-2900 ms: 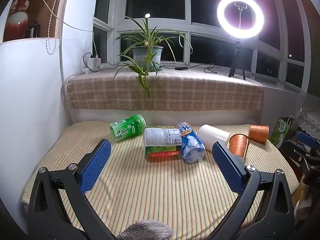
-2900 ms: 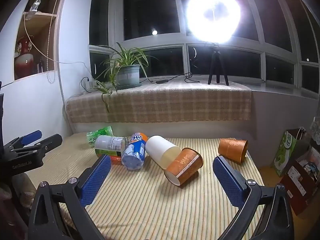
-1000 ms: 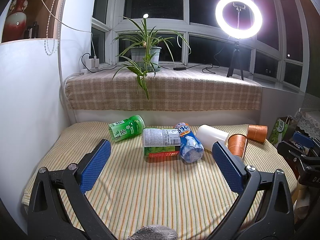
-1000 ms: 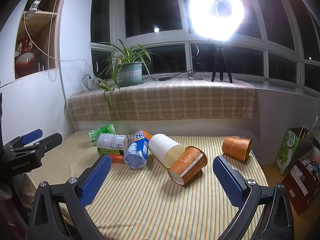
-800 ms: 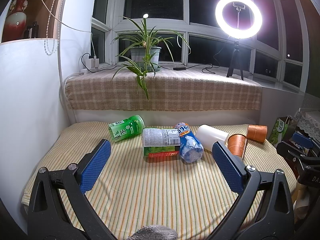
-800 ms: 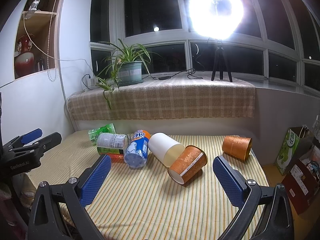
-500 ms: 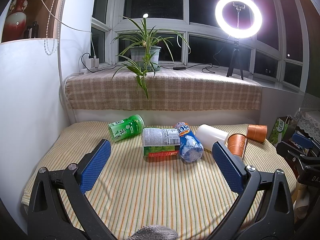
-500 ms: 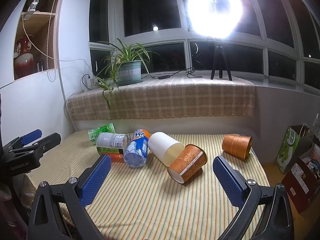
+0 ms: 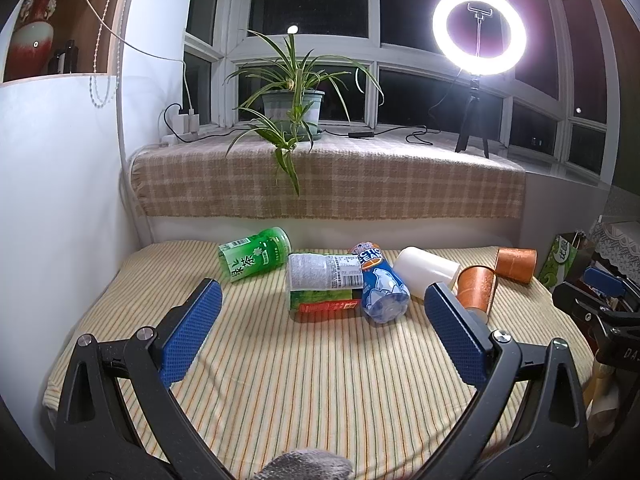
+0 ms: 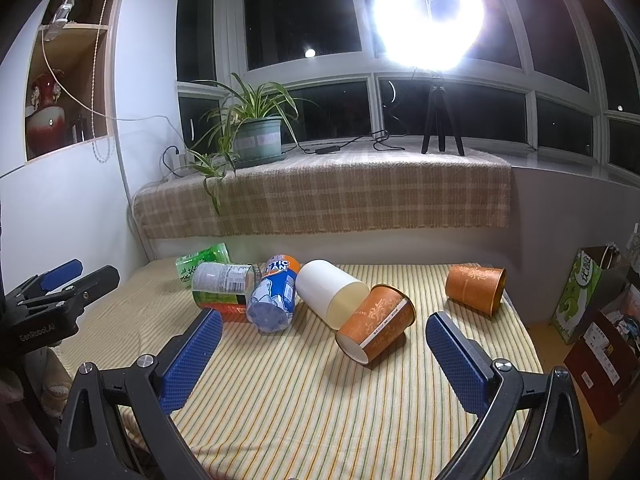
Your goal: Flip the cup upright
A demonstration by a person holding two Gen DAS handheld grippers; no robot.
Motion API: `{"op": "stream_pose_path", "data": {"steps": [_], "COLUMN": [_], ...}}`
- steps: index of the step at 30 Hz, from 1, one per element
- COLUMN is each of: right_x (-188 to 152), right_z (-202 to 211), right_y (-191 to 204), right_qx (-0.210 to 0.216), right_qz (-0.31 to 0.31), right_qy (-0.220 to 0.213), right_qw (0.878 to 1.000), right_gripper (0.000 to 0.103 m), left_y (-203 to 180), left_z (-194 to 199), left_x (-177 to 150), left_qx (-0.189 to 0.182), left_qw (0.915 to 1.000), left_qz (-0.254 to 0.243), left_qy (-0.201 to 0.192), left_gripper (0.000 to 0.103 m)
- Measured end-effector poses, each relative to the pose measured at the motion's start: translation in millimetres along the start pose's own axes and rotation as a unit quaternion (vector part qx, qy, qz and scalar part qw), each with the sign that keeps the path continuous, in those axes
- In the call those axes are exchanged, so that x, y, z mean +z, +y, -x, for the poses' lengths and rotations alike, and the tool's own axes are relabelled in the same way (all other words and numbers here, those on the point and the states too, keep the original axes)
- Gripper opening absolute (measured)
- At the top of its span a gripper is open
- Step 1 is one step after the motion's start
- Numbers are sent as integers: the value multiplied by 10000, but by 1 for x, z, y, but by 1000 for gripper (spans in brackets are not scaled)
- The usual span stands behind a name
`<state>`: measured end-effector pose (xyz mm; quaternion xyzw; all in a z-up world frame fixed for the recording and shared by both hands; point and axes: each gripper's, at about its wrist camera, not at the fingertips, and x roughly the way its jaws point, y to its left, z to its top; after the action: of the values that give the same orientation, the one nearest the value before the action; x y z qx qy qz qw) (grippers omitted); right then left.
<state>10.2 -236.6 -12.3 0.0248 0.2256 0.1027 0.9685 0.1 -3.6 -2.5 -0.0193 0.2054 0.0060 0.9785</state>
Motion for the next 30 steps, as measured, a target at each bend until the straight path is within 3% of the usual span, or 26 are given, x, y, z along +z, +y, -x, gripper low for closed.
{"op": "stream_pose_path", "data": {"steps": [10, 22, 30], "right_x": [5, 24, 35], "right_z": [-7, -42, -78], "right_y": [4, 24, 49], "right_qx": [70, 326, 983], "right_qz": [32, 669, 537], "right_qy": [98, 269, 769], "right_qw": [9999, 9969, 9907], "right_gripper": [103, 103, 103], "left_y": [15, 49, 71], "left_z": [-7, -18, -26], "left_x": [-16, -33, -38], "left_qx": [-3, 256, 442], "left_qw": [9999, 9984, 9966], "left_qz": [42, 49, 91], "left_qy": [117, 500, 692], "left_gripper": [103, 103, 103]}}
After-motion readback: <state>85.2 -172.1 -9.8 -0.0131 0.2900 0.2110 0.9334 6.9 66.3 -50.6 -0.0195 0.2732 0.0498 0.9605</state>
